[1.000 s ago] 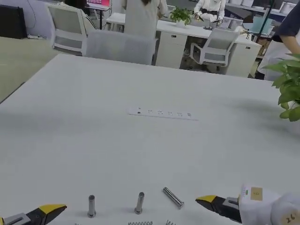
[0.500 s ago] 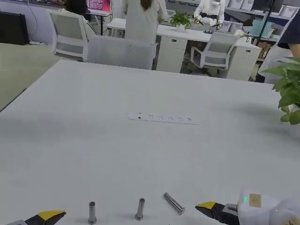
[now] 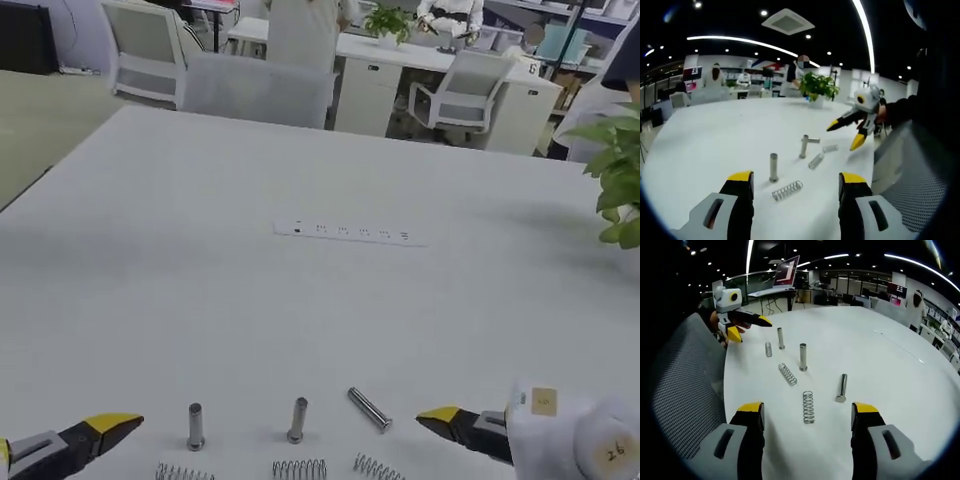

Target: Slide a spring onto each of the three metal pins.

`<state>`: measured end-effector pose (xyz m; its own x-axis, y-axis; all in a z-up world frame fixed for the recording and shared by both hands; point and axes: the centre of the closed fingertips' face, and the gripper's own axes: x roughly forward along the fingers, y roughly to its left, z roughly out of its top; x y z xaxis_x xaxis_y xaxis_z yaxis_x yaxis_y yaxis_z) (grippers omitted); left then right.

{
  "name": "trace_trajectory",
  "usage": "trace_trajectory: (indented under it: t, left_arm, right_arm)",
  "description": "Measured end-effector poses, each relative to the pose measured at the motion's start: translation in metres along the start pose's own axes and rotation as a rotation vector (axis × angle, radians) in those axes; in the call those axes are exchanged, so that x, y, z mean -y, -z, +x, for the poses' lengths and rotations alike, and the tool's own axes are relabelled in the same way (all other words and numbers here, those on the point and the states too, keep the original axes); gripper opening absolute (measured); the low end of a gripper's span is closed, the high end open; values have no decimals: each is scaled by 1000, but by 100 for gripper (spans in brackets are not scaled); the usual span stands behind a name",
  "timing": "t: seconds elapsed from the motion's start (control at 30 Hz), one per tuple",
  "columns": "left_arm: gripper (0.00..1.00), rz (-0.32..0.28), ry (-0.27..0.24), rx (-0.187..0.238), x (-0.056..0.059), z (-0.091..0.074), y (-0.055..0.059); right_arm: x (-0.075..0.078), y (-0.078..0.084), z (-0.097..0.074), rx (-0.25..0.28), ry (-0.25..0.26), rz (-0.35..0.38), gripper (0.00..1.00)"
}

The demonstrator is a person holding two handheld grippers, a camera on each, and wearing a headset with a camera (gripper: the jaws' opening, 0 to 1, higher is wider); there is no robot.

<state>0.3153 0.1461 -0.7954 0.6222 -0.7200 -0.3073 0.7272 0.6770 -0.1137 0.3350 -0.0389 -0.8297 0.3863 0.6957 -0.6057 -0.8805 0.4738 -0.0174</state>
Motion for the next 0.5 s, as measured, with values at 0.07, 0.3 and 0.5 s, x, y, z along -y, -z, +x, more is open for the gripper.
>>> trace_trajectory:
  t: [0.07, 0.3, 0.5]
  left_arm:
    - [65, 4, 2, -1, 0, 0, 0]
    - [65, 5, 1, 3, 0, 0, 0]
    - [65, -1, -2, 5, -1, 1, 1]
  right_arm:
    - [1, 0, -1, 3, 5, 2, 70]
    - [2, -1, -2, 8, 14, 4, 69]
    - [2, 0, -2, 3, 13, 3, 69]
